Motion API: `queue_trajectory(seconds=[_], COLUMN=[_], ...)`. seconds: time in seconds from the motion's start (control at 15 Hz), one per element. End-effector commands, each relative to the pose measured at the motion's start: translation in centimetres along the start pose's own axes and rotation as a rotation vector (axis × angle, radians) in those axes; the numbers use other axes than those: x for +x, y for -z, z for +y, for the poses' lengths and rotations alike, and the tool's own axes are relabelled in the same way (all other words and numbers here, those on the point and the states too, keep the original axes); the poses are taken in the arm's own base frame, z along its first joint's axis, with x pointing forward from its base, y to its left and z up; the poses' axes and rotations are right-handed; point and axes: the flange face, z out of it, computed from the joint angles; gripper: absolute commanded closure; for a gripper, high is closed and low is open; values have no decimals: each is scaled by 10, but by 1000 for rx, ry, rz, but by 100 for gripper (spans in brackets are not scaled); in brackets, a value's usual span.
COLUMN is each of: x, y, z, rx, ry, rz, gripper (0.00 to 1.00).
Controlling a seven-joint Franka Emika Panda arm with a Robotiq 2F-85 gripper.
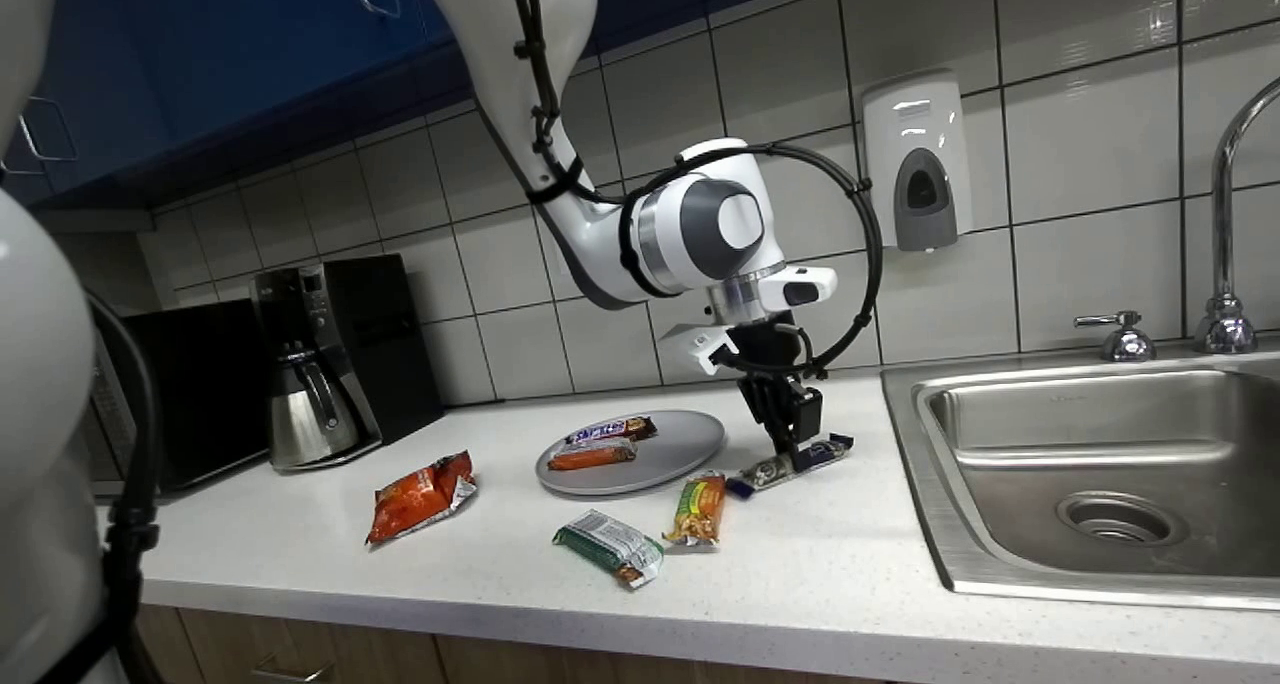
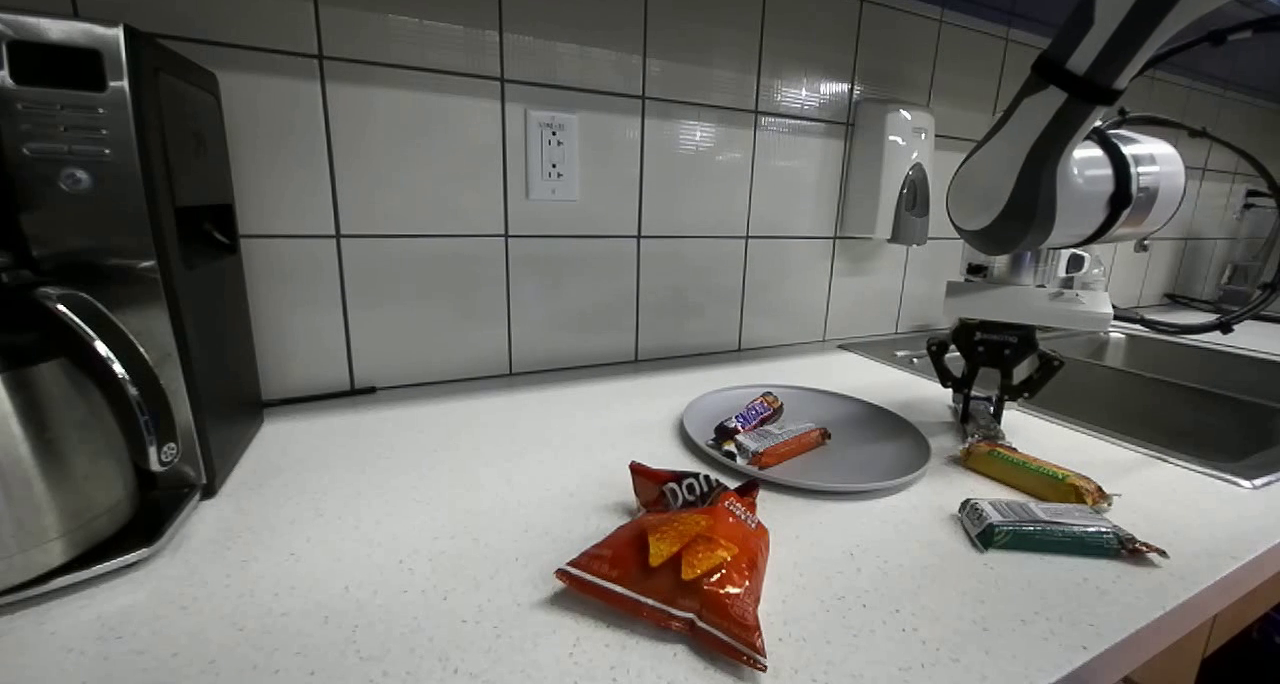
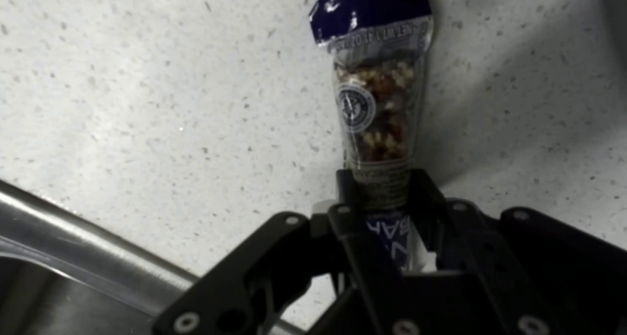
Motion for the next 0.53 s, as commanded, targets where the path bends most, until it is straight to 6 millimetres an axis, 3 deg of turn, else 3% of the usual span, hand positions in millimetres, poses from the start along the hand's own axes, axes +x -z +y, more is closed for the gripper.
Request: queue_trajectory(seconds=[0.0, 0.47], x=[1, 2], y=[16, 56], z=[-7, -39], rx=[34, 84], ry=[39, 240], rz=[3, 50], gripper=[92, 92])
